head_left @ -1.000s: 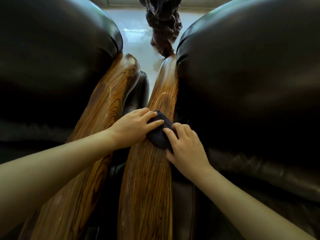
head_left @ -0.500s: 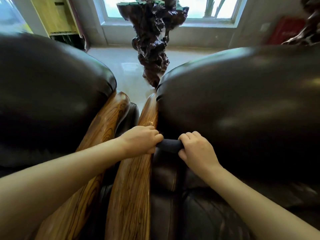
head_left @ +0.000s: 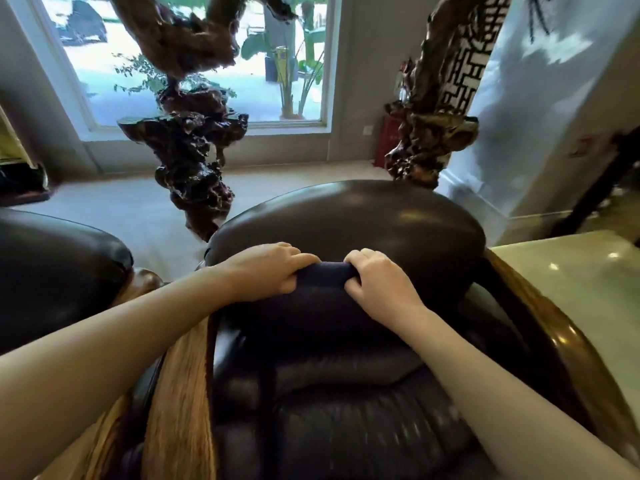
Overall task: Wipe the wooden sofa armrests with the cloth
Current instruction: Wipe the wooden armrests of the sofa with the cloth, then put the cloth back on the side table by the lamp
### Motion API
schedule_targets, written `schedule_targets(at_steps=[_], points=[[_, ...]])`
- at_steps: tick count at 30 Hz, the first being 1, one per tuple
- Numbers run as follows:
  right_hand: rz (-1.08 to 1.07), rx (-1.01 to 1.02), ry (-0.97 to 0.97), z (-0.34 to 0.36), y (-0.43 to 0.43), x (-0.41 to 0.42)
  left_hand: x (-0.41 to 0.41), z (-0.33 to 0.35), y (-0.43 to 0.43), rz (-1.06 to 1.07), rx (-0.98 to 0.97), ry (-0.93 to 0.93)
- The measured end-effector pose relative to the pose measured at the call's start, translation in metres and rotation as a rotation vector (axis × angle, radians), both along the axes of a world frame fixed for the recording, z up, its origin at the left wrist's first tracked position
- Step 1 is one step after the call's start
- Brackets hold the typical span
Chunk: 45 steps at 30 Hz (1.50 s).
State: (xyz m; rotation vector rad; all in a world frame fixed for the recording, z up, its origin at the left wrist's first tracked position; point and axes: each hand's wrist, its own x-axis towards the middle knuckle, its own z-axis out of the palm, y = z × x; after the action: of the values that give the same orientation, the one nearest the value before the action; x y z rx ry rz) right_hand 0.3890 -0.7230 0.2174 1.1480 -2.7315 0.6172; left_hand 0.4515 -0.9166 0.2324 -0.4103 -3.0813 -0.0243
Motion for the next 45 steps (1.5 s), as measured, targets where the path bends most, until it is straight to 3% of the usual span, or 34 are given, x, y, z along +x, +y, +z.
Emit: schedule_targets(at_steps=[9, 22, 34, 45], points=[[-0.366, -0.098, 0.018, 0.061, 0.166, 0.056, -0.015, 0.049, 0.16, -0.323, 0.165, 0.208], [-0.819, -0.014, -0.001, 0.095, 0.439, 0.134, -0.029, 0.09, 0.455, -0.812, 0.142, 0.055], [-0.849, 0.044, -0.062, 0.112, 0.638, 0.109, -0.079, 0.09, 0.66, -0.882, 0.151, 0.001], [-0.839, 0.009, -0.132, 0.069, 0.749, -0.023, -0.217, 0.042, 0.771, -0.869, 0.149, -0.014]])
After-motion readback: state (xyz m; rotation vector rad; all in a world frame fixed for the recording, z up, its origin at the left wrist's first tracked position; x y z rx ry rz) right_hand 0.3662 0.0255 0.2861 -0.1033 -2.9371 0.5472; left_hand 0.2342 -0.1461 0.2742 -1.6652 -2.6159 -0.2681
